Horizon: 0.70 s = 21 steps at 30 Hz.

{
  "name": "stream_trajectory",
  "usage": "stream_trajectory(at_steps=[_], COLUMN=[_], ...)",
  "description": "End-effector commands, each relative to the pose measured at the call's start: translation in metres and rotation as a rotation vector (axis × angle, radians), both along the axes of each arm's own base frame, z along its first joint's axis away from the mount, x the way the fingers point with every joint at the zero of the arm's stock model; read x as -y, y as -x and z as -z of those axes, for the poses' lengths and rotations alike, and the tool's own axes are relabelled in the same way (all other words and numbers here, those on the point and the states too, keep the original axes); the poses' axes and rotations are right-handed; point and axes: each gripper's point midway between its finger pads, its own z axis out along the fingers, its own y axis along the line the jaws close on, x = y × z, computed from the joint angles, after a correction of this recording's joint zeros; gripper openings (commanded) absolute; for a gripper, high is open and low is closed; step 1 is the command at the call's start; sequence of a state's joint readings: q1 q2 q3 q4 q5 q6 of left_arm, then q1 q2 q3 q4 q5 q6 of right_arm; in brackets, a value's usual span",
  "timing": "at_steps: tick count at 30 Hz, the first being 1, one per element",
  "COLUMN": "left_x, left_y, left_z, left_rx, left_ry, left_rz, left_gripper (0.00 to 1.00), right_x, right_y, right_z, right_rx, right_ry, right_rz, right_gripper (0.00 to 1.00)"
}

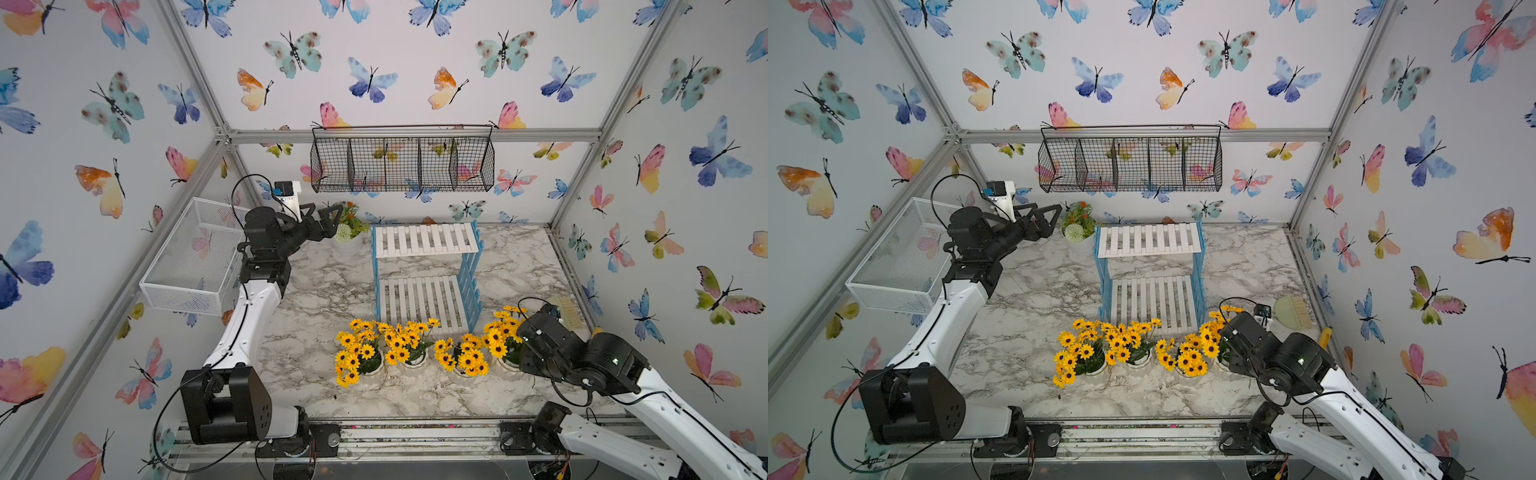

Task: Take the sunflower pots off the shelves
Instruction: Place the sunflower pot at the center of the board.

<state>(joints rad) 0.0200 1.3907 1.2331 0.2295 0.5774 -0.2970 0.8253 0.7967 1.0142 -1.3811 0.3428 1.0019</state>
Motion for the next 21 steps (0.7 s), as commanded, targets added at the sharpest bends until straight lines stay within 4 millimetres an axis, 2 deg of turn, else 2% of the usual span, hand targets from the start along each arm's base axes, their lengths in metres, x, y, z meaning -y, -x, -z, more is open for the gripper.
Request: stream_trajectory(at_steps=[1, 5, 10, 13, 18, 21], left_x=[0.0, 0.0, -0.001, -0.001, -0.004, -0.003], left_y=[0.001, 0.001, 0.0, 0.0, 0.0, 0.0], left_z=[-0.002, -0.002, 0.0, 0.001, 0.001, 0.001], left_rx=[0.019, 0.017, 0.014, 0.014, 0.014, 0.015], left_ry=[0.004, 0.005, 0.005, 0.007, 0.006, 0.008], left_rz=[0.019, 0.02, 0.018, 0.017, 0.011, 0.014], left_gripper=[0.99, 0.99, 0.99, 0.99, 0.99, 0.99], right_x=[0.002, 0.003, -0.008, -0.014, -0.014, -0.013], right_y=[0.0, 0.004, 0.004, -0.001, -0.003, -0.006], right_z=[0.002, 0.016, 0.037, 0.042, 0.057, 0.059], right_rx=[0.016, -0.004, -0.041, -0.044, -0.068, -0.058], right_ry=[-0.032, -0.037, -0.054, -0.047, -0.016, -0.022], right_rz=[0.047, 0.059, 0.041, 0.027, 0.022, 0.028], right_gripper=[0.02, 0.03, 0.03, 0.03, 0.03, 0.03])
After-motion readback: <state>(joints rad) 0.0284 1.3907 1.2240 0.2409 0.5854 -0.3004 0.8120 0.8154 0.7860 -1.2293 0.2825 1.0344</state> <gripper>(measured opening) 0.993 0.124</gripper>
